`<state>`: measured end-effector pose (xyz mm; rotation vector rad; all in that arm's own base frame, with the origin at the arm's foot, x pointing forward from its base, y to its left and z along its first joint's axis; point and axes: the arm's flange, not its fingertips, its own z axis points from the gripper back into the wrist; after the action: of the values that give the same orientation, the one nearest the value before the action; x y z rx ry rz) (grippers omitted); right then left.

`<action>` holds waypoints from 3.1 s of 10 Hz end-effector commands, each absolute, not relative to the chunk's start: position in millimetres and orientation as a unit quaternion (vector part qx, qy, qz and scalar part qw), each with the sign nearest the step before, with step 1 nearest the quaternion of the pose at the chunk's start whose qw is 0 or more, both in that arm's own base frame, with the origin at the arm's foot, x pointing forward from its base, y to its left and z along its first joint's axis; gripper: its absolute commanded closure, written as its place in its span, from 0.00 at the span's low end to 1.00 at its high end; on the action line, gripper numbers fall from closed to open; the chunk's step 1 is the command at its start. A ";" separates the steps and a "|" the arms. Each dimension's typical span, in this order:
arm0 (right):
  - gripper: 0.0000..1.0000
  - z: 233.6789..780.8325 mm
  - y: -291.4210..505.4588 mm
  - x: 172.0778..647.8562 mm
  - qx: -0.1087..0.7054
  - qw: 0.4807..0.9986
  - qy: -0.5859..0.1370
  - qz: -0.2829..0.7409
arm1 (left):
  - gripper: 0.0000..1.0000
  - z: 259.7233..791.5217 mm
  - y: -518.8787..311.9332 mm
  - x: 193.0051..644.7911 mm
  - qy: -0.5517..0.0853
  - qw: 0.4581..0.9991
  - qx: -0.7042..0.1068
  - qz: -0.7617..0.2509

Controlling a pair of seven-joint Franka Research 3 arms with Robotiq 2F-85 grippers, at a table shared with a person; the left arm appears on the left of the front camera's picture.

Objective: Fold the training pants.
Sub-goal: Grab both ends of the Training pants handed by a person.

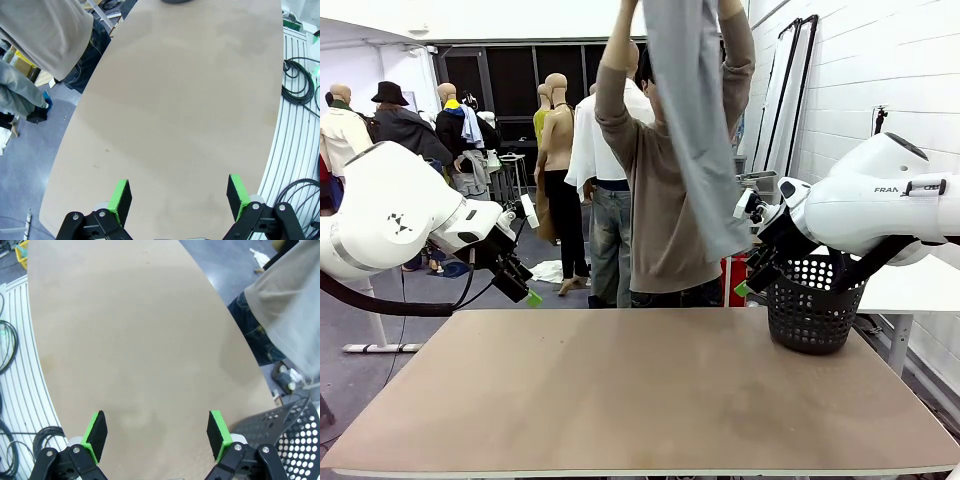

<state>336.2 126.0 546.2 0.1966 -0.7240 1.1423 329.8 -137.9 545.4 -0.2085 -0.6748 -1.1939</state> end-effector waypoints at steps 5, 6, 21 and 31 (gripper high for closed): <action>0.00 545.0 125.6 337.1 0.095 0.773 -0.334 0.531 | 0.00 544.9 -136.1 331.1 -0.311 0.766 -0.102 -0.553; 0.00 545.0 125.6 337.1 0.095 0.773 -0.334 0.531 | 0.00 544.9 -136.1 331.1 -0.311 0.766 -0.102 -0.553; 0.00 545.0 125.6 337.1 0.095 0.773 -0.334 0.531 | 0.00 544.9 -136.1 331.1 -0.311 0.766 -0.102 -0.553; 0.00 545.0 125.6 337.1 0.095 0.773 -0.334 0.531 | 0.00 544.9 -136.1 331.1 -0.311 0.766 -0.102 -0.553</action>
<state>336.2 126.0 546.2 0.1966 -0.7240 1.1423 329.8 -137.9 545.4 -0.2087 -0.6748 -1.1937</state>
